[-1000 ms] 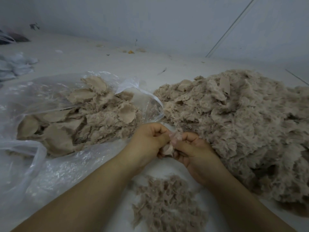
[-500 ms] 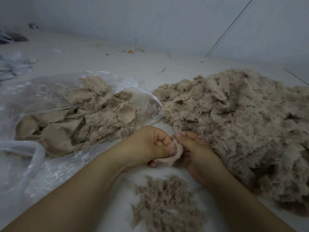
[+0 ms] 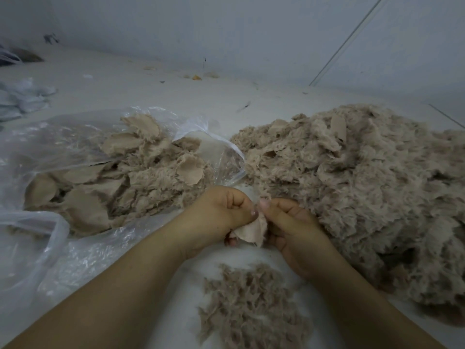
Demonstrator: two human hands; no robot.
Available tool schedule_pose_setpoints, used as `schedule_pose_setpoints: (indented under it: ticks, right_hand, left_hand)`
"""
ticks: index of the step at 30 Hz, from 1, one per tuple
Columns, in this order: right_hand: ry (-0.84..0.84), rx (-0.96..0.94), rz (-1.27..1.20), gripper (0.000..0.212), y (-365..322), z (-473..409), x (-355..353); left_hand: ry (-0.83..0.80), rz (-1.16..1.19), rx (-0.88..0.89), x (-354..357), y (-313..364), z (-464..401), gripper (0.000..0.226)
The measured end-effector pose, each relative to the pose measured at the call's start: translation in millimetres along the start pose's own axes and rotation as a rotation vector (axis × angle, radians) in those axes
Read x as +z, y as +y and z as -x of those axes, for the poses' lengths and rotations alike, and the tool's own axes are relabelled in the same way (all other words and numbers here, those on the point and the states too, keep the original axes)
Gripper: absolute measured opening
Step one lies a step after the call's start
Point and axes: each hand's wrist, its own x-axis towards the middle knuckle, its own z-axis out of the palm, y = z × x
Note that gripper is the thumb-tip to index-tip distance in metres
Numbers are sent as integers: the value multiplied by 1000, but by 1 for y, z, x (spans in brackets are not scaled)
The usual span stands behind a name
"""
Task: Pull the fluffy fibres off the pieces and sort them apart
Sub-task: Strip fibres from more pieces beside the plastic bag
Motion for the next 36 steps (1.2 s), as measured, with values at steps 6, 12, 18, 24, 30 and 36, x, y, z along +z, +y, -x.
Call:
schedule_pose_setpoints:
  ticks: [6, 12, 18, 24, 30, 36]
  right_hand:
    - [63, 20, 34, 40, 5, -6, -6]
    - [-23, -27, 59, 14, 4, -3, -5]
    - [19, -20, 80, 43, 5, -5, -7]
    - [19, -16, 63, 41, 6, -5, -7]
    - [75, -2, -16, 51, 10, -9, -10]
    - [20, -13, -34, 17, 9, -5, -9]
  left_hand:
    - [113, 17, -44, 1, -4, -4, 34]
    - [124, -5, 9, 14, -4, -9, 29]
    - [340, 327, -51, 19, -9, -19, 23]
    - [447, 386, -68, 20, -14, -25, 35]
    - [482, 323, -62, 13, -14, -27, 49]
    - [284, 161, 64, 14, -10, -14, 62]
